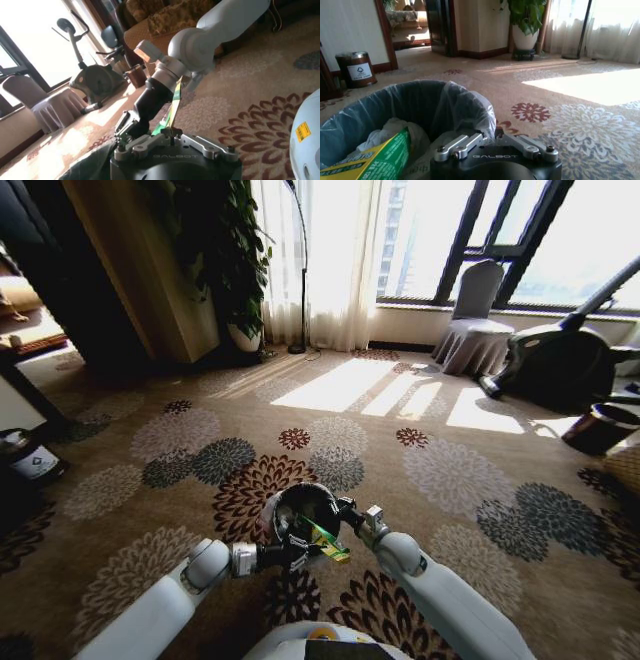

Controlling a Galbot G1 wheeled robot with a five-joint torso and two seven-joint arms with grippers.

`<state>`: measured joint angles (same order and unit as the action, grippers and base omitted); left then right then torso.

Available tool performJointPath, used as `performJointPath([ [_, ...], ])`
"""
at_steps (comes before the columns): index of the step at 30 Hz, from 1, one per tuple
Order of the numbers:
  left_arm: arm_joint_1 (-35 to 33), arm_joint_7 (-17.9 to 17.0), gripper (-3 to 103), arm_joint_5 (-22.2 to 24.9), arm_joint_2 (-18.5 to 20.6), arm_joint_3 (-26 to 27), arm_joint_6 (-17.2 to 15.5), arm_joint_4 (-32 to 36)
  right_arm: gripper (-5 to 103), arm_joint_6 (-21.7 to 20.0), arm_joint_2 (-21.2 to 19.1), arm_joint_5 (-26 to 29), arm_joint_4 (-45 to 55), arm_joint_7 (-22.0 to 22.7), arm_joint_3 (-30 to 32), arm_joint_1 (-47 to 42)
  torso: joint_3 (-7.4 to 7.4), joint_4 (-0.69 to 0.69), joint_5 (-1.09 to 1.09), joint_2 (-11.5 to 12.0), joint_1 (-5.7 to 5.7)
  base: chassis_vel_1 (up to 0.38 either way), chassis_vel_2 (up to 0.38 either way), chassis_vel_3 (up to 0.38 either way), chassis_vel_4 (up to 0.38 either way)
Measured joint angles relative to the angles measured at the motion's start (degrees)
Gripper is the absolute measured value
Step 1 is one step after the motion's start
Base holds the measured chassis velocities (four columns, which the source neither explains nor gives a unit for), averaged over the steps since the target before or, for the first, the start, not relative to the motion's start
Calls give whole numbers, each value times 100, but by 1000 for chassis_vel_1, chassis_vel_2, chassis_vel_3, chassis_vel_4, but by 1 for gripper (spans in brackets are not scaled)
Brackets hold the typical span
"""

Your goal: Pick up the trash from the ground and place it into the trash bin.

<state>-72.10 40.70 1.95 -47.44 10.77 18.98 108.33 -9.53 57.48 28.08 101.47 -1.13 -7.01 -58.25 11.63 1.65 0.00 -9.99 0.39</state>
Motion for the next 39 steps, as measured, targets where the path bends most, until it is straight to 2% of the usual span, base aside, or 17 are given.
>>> performJointPath([
  [8, 159, -147, 0, 50, 95, 98, -9, -231, 4, 53, -141, -107, 236, -112, 145, -176, 0, 0, -1, 0, 0, 0, 0, 0, 0],
  [15, 330, -108, 0, -52, 128, -5, -233, -376, 4, 218, -273, -655, 459, -303, 243, -386, 0, -1, 0, 0, 0, 0, 0, 0, 0],
  [21, 324, -41, 0, -225, 129, -43, -586, -324, 4, 362, -361, -1124, 665, -552, 231, -510, 0, -1, -1, 0, 0, 0, 0, 0, 0],
  [26, 206, -129, 0, -227, 124, -31, -664, -225, 4, 396, -374, -1176, 786, -677, 102, -517, 0, 2, 0, 0, 0, 0, 0, 0, 0],
  [29, 112, -229, -3, -51, 147, 31, -699, -95, 4, 420, -377, -1176, 793, -680, 100, -502, 0, 1, -2, 0, 0, 0, 0, 0, 0],
  [30, 83, -267, 8, 26, 166, 63, -698, -39, 4, 422, -387, -1169, 790, -683, 110, -501, 0, 1, 0, 0, 0, 0, 0, 0, 0],
  [31, 83, -267, 8, 26, 166, 63, -698, -39, 4, 422, -387, -1169, 790, -683, 110, -501, 0, 1, 0, 0, 0, 0, 0, 0, 0],
  [34, 20, -338, 24, 171, 207, 143, -674, 110, 4, 431, -399, -1147, 747, -678, 145, -474, 0, 0, 0, 0, 0, 0, 0, 0, 0],
  [35, 20, -338, 24, 171, 207, 143, -674, 110, 4, 431, -399, -1147, 747, -678, 145, -474, 0, 0, 0, 0, 0, 0, 0, 0, 0],
  [38, -25, -330, 40, 245, 259, 225, -636, 300, 4, 426, -384, -1142, 624, -631, 156, -416, 0, 0, -1, 0, 0, 0, 0, 0, 0],
  [39, -25, -330, 40, 245, 259, 225, -636, 300, 4, 426, -384, -1142, 624, -631, 156, -416, 0, 0, -1, 0, 0, 0, 0, 0, 0],
])
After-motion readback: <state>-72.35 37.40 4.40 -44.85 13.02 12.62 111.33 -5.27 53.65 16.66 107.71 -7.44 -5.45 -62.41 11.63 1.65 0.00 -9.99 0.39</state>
